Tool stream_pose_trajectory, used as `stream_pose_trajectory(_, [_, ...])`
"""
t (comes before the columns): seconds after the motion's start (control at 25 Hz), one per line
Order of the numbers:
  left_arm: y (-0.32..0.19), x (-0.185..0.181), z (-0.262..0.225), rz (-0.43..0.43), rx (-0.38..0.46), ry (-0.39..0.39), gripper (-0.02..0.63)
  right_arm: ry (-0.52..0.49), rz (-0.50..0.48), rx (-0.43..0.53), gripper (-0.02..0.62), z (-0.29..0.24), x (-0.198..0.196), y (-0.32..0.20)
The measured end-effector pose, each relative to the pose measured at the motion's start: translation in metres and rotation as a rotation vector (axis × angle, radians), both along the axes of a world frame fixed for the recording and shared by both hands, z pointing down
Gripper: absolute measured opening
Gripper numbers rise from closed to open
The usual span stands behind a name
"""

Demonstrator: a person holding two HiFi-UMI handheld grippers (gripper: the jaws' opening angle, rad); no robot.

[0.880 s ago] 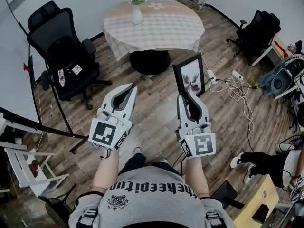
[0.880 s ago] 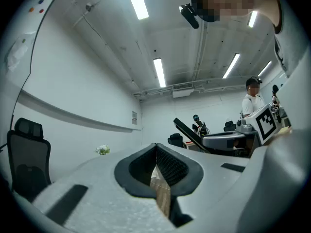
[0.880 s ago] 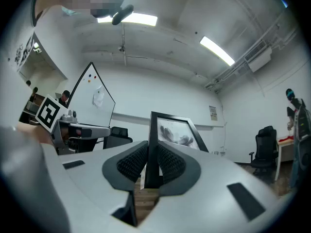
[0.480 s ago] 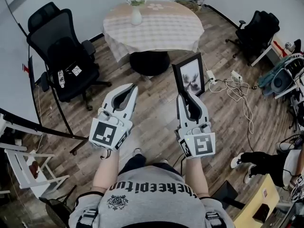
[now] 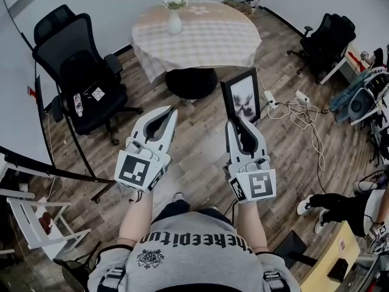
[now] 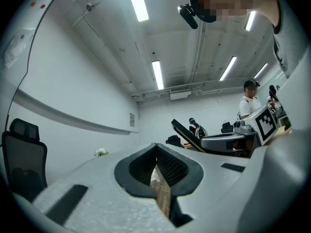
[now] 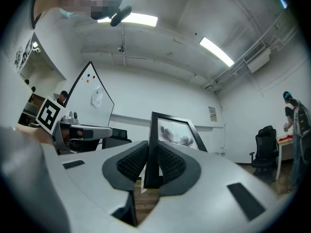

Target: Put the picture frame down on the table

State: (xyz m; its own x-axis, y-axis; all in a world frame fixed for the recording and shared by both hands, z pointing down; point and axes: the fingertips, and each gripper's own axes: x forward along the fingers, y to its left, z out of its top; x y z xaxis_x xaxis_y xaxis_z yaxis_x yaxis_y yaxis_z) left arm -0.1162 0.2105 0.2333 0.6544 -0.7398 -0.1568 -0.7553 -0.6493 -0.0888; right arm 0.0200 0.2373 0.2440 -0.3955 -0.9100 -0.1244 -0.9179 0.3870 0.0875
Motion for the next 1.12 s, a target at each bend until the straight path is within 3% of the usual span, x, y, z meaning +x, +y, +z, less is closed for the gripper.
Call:
stream_pose_trajectory(0.56, [-0.043,-0.02,0.004,0.052,0.003,-0.001,0.015,-0.031,0.038,-0.002,0.072,0.006,-0.023,-0.035])
stream_pose_trajectory(1.12, [-0.161,0.018,0.003,0.009,0.011,0.017,0.015,-0.034,-0.013,0.004,0.072,0.006,0.016,-0.159])
